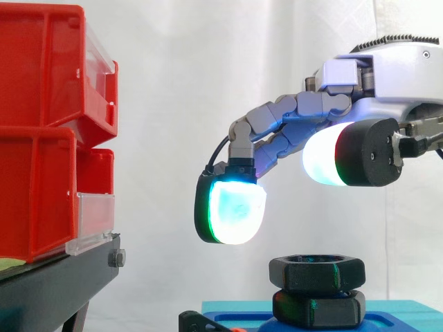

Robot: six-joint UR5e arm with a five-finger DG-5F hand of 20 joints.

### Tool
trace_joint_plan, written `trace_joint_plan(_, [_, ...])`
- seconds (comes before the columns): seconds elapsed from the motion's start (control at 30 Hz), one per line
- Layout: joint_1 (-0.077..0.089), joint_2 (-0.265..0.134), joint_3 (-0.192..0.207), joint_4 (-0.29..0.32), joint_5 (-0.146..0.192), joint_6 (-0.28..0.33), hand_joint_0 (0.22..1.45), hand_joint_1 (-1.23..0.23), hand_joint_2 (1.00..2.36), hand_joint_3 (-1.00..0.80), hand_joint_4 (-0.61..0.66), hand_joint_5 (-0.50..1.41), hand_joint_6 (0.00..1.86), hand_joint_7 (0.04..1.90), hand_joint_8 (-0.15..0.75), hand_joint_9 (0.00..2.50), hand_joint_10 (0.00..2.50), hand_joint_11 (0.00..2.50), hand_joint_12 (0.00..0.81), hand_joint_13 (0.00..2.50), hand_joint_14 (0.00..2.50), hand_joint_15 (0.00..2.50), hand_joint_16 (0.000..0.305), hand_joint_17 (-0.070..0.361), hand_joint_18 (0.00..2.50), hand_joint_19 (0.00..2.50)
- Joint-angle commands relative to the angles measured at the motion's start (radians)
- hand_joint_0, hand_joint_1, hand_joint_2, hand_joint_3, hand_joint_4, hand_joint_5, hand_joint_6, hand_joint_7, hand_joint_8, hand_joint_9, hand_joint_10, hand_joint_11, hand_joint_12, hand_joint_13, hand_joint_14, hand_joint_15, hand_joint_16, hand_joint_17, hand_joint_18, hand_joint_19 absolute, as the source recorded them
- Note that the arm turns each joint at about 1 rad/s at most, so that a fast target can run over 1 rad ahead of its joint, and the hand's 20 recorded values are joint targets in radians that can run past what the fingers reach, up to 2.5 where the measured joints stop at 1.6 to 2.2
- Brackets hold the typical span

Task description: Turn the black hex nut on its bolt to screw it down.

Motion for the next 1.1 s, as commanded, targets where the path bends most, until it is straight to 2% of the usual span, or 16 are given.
trace_joint_plan(0.0, [0.008,0.001,0.0,0.002,0.008,0.001,0.52,-0.21,1.0,-0.5,0.15,-0.06,0.5,0.91,0.238,0.62,0.0,0.0,0.311,0.44,0.0,0.0,0.046,0.103,0.41,0.31])
trace_joint_plan(0.23, [0.022,-0.001,-0.002,0.003,0.024,0.001,0.52,-0.21,1.0,-0.5,0.13,-0.06,0.5,0.85,0.232,0.62,0.0,0.0,0.311,0.44,0.0,0.0,0.046,0.104,0.4,0.31])
trace_joint_plan(0.77, [0.022,-0.001,-0.026,0.0,0.017,-0.004,0.53,-0.21,1.0,-0.5,0.11,-0.06,0.5,0.8,0.216,0.63,0.0,0.0,0.303,0.44,0.0,0.0,0.045,0.102,0.4,0.31])
trace_joint_plan(1.07, [0.022,-0.002,-0.026,-0.009,0.016,-0.012,0.53,-0.21,1.0,-0.5,0.12,-0.04,0.5,0.92,0.218,0.64,0.0,0.0,0.299,0.44,0.0,0.0,0.045,0.101,0.4,0.31])
